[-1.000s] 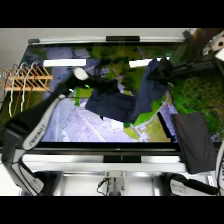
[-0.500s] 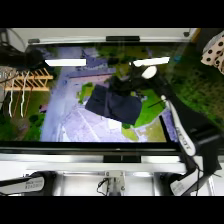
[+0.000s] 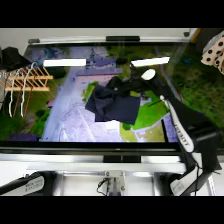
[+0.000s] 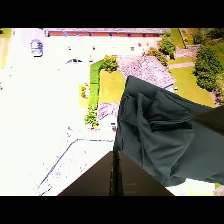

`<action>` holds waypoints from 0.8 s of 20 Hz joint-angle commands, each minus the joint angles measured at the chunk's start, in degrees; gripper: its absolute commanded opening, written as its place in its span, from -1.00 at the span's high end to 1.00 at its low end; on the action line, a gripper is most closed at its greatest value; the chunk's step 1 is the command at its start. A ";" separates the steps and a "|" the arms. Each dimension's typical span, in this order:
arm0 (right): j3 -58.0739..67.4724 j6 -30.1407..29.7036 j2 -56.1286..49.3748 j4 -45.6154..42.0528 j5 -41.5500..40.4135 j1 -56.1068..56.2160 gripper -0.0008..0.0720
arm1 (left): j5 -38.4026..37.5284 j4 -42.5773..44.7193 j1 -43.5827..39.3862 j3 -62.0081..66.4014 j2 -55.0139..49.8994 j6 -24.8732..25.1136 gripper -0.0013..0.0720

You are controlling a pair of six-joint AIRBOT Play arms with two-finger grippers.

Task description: Fold the shirts.

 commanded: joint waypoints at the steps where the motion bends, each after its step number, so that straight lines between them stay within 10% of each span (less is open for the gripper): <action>1: 0.00 11.50 5.62 -31.41 19.54 -7.34 -0.77 | -0.44 0.04 0.00 0.00 0.31 0.52 0.86; 4: -2.14 11.47 6.32 -38.14 31.56 -13.53 -0.88 | -0.85 0.02 -0.04 0.00 0.31 0.52 0.86; 16: -7.54 4.11 -3.85 -16.79 12.31 -6.45 -0.77 | -2.40 -0.15 -0.02 0.00 0.35 2.03 0.86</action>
